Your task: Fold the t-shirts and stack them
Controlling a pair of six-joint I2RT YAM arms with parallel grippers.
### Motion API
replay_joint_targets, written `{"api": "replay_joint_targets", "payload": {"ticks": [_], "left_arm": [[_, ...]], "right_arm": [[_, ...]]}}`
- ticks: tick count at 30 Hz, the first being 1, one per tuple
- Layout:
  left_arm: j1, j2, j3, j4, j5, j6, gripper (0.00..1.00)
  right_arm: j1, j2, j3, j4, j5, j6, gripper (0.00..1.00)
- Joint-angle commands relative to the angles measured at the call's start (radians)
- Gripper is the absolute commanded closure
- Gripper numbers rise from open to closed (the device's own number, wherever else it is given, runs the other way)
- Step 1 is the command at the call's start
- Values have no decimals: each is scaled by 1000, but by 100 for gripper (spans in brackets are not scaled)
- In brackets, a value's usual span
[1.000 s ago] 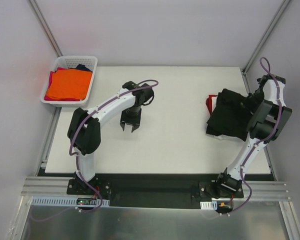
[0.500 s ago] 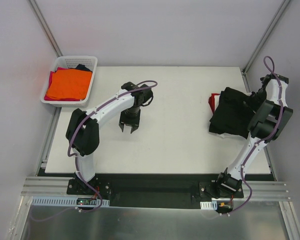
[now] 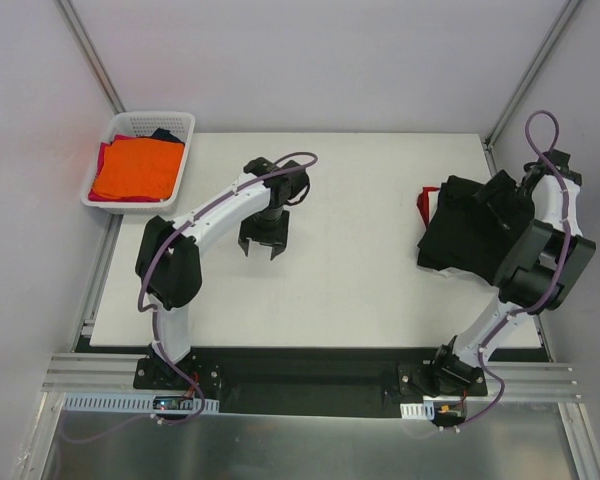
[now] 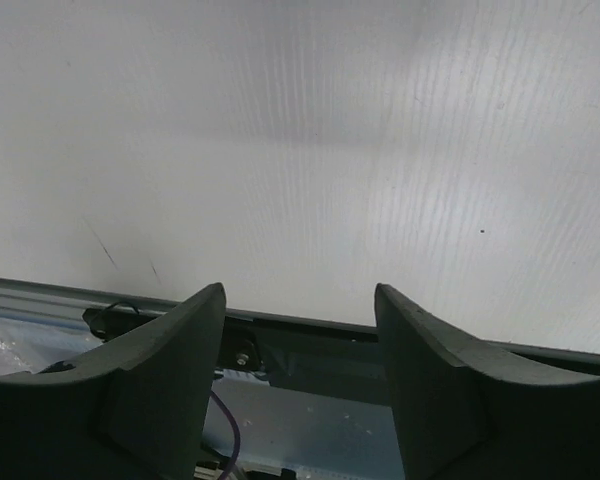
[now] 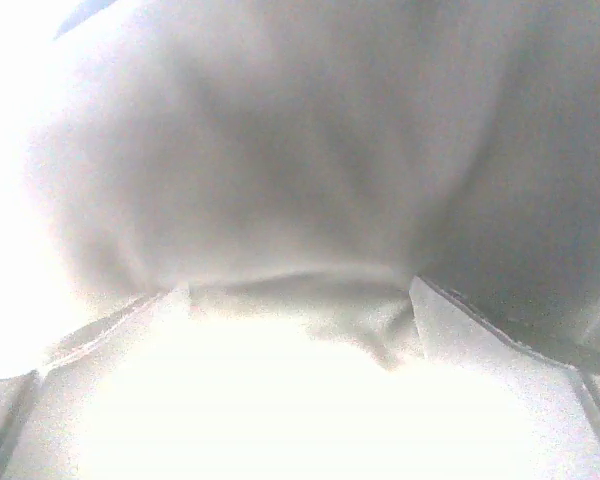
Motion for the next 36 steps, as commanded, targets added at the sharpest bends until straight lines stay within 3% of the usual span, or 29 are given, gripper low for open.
{"api": "replay_joint_targets", "payload": {"ticks": [1,6,17,29,36], "left_arm": [[2,41,79,-25,9,-4,28],[3,95,179,-26,21,-19,14],[17,110,231,-2,64,-53,14],[26,101,214,-5,68,-55,15],[29,84,176,-8,67,-48,15]], "right_arm": [[35,-149,-138,141,-72,30,4],[207,-219,-184,74,-31,4,4],[486,-292,-253,-30,33,-2,4],[399,-249,-165,-84,96,-52,2],[304,-248,-132,-129,280,-55,2]]}}
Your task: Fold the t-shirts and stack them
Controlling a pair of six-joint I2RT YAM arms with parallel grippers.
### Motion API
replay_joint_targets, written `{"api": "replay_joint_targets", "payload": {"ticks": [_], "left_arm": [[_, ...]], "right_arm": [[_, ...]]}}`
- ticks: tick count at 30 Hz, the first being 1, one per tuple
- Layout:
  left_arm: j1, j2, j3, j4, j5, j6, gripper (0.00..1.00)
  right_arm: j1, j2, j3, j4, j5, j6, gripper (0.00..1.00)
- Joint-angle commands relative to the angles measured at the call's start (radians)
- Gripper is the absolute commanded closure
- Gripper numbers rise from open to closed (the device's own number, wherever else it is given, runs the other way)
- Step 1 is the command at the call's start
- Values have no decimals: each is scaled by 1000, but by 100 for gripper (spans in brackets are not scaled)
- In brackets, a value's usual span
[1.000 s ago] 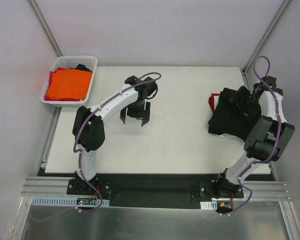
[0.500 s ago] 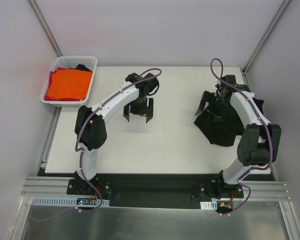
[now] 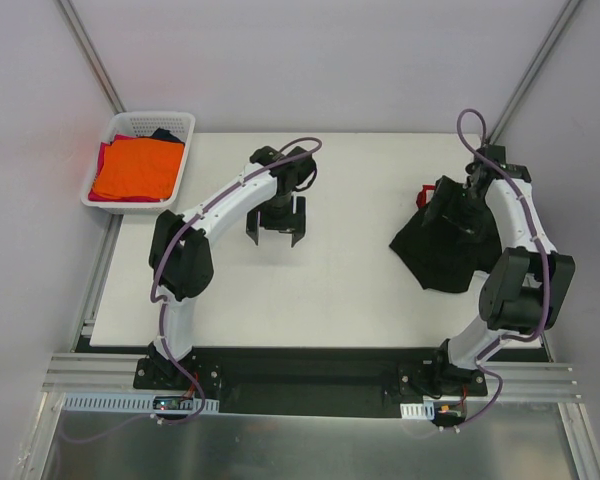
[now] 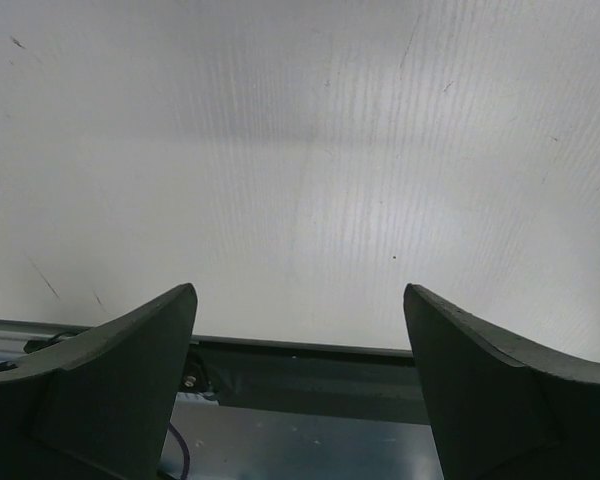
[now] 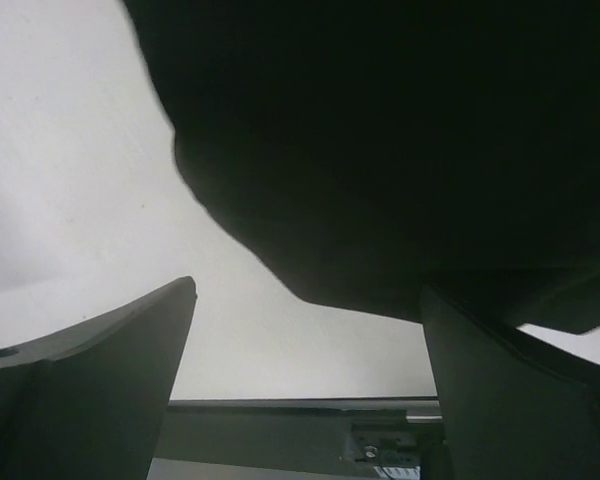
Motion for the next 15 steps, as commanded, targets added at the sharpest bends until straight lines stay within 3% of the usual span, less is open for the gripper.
{"api": "replay_joint_targets", "payload": {"ticks": [1,6,12,15], "left_arm": [[15,-27,-16,-22,3,-2,15],[14,-28,-9,-25,-2,15,15],[15,-59,-42,-33,-28,27,15],[18,-60,-55,-33,6,20,15]], "right_arm": [[-63,5,67,-69,138,-16,2],[-132,40,132,-101,182,-4,1],[-146,-23,180,-148,341,-1,3],[-169,-5,150,-133,266,-1,4]]}}
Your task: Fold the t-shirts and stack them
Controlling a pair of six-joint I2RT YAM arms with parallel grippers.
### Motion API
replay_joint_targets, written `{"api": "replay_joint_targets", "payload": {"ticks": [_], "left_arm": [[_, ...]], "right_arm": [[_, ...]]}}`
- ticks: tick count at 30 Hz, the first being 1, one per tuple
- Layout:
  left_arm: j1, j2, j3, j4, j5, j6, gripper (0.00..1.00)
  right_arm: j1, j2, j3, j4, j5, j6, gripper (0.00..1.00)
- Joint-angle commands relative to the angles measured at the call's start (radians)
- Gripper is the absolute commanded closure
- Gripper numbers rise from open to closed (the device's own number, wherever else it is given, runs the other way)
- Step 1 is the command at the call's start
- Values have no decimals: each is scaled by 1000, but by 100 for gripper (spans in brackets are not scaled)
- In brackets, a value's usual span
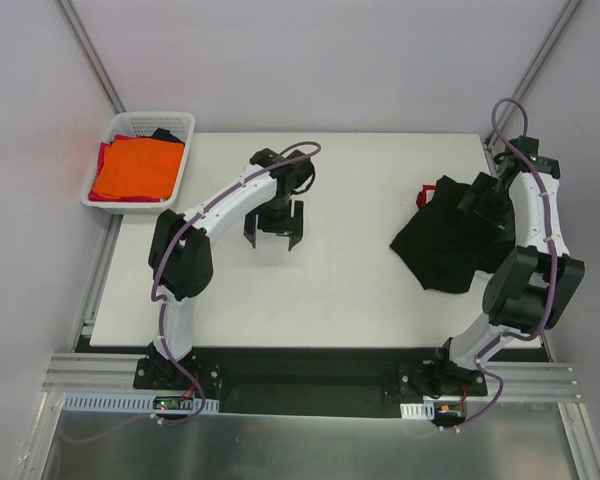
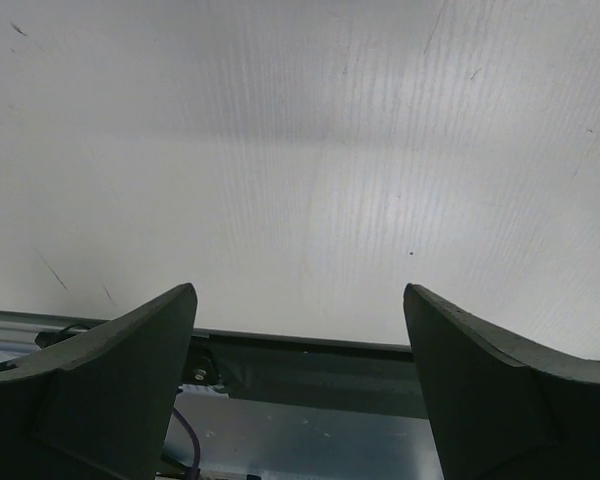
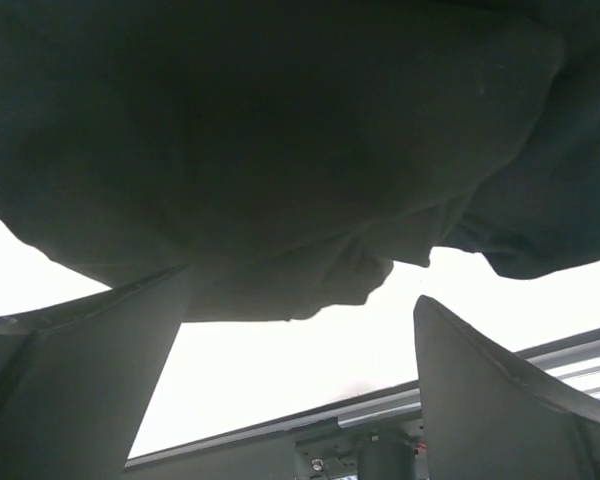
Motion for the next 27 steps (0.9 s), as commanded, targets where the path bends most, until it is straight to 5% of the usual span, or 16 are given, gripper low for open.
{"api": "replay_joint_targets", "payload": {"ticks": [1,6,16,17,18,19,21,27], "left_arm": [[11,-63,-25,-30,27,-7,15],[12,-66,-43,-28,96,-27,15],[11,-49,-2,-61,177,-58,16],[11,-54,-2,-64,179,-58,16],[11,-55,-2,-70,177,-58,16],[12,-60,-2,-73,174,-57,16],[12,-63,1,-84,169,-52,16],[11,-64,13,-99,143,-21,16]], "right_arm": [[-22,-30,5,-32,-19,3,4],[15,6,-14,-6,-154,35,3],[34,48,-159,143,-128,65,4],[34,60,-150,150,-125,73,14],[32,77,-140,157,-117,87,52],[31,89,-124,154,-116,93,71],[26,118,-62,134,-117,112,99],[12,167,152,40,-76,122,96]]}}
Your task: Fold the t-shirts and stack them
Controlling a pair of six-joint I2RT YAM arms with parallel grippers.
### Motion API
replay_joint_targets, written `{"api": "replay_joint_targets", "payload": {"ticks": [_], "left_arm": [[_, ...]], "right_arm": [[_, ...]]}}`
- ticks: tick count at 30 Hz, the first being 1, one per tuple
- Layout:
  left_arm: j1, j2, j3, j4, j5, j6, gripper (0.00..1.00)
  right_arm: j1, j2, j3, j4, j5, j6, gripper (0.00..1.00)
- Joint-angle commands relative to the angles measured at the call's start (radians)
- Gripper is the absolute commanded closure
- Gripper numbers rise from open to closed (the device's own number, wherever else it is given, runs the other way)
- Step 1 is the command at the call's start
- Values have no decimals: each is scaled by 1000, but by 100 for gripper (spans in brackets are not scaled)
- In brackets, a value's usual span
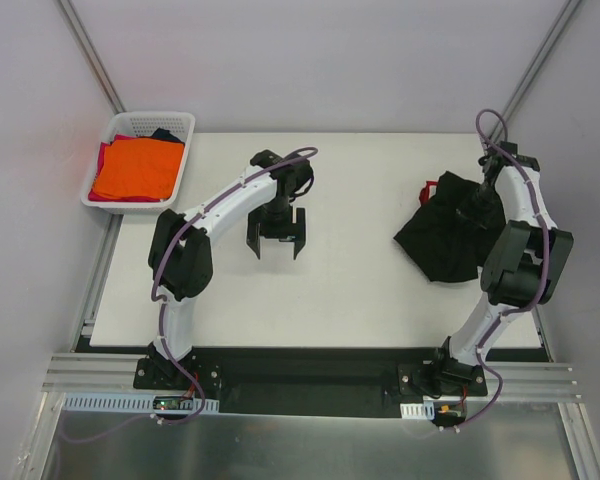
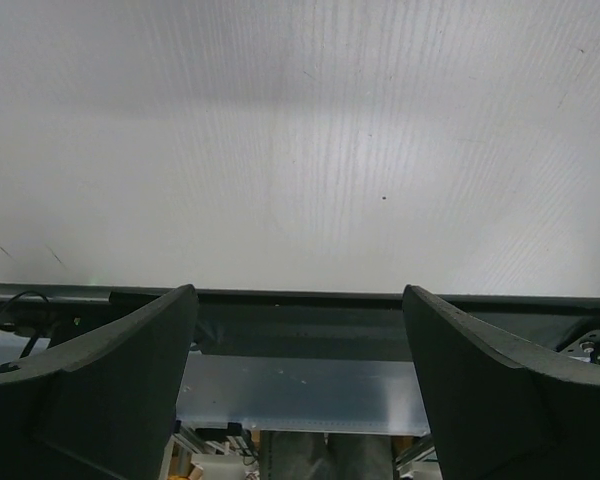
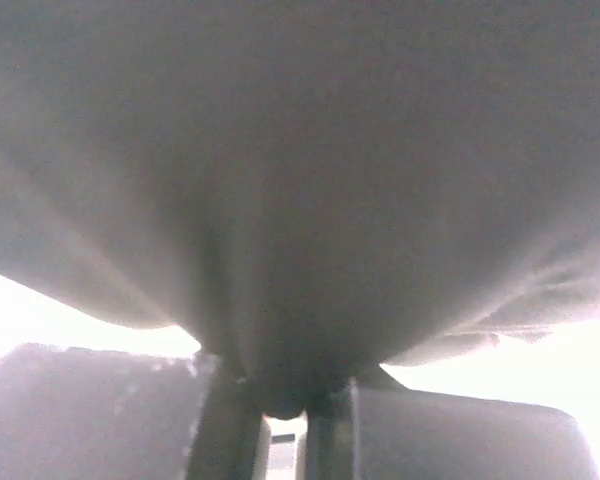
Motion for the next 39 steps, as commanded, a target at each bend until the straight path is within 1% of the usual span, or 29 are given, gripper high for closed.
{"api": "replay_joint_targets", "payload": {"ticks": [1,3,7,14,17,20,23,29,34,35,36,37,38,39], "left_arm": [[10,-61,43,-57,-23,14,16],[13,-56,52,-55,-27,20,16],[18,-50,67,-55,-30,23,16],[27,-42,69,-46,-33,20,16],[27,-41,63,-37,-27,22,16],[29,-39,58,-31,-21,23,16],[30,-41,51,-23,-16,25,16],[45,-44,46,-19,-7,31,15],[61,-41,41,-11,8,31,16],[59,-41,41,-9,11,33,16],[61,-39,41,-9,13,33,16],[61,-39,40,-8,14,33,15],[61,-41,37,-5,13,31,16],[61,-41,32,-3,19,31,16]], "right_arm": [[-18,18,198,-23,51,28,96],[-19,24,255,-60,64,27,95],[-24,15,296,-99,109,24,92],[-56,2,298,-187,193,11,92],[-79,-14,292,-200,222,16,92],[-110,-15,322,-220,241,19,92],[-137,17,385,-252,253,11,92],[-183,95,493,-289,215,-22,93],[-197,182,604,-341,187,-58,89],[-199,213,612,-352,184,-68,86],[-202,227,612,-356,186,-72,77],[-203,239,606,-362,178,-73,55],[-205,268,600,-367,164,-75,42],[-207,276,596,-375,155,-75,32]]}}
